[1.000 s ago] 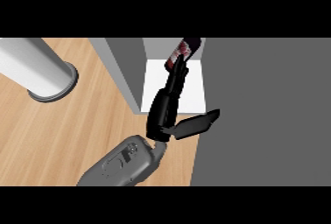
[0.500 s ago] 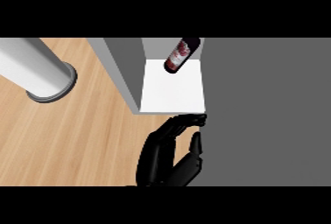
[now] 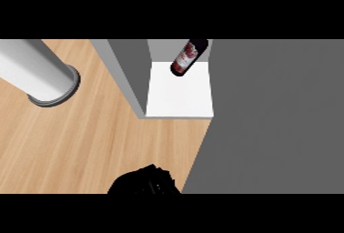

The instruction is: Pick up the wine, place it into the cabinet and close the cabinet

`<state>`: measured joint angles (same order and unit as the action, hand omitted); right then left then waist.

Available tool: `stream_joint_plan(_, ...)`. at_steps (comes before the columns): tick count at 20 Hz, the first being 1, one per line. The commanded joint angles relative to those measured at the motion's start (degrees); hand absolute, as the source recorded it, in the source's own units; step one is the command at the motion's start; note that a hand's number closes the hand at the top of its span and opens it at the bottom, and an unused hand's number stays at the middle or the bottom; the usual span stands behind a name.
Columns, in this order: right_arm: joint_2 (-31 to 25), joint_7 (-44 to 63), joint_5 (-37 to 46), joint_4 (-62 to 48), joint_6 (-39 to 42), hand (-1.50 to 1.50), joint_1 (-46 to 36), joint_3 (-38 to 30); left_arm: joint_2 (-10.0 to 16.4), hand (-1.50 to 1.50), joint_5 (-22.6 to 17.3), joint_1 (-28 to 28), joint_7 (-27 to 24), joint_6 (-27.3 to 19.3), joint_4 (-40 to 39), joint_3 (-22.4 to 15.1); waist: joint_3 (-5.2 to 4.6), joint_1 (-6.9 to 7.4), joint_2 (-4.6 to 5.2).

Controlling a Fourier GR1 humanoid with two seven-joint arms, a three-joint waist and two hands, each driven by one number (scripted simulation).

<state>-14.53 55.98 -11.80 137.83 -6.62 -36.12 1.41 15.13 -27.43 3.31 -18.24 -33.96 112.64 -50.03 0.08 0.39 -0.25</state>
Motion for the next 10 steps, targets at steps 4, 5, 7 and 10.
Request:
stream_joint_plan(4, 3.1, 1.2, -7.4, 5.3, 2.5, 1.5, 0.7, 7.0, 12.2, 1.5, -5.8, -8.2, -3.2, 10.5, 7.4, 5.7, -0.18, 0.34, -0.02)
stream_joint_plan(5, 4.7, 1.0, -7.3, 3.0, 1.4, 1.5, -0.4, 7.8, 14.0, 1.5, -6.5, -10.1, -3.2, 11.4, 10.2, 5.8, -0.2, 0.95, -0.05)
stream_joint_plan(7, 8.0, 2.2, -7.2, 3.1, 0.3, 1.5, -0.6, 13.1, 16.3, 1.5, -7.8, -11.7, -3.6, 12.7, 11.5, 7.8, -0.27, 1.48, -0.23)
stream_joint_plan(10, 9.5, 3.1, -6.9, 3.8, 0.7, 1.5, -0.4, 16.1, 18.7, 1.5, -10.5, -13.8, -6.6, 16.2, 12.8, 13.4, -0.22, 0.79, -0.14)
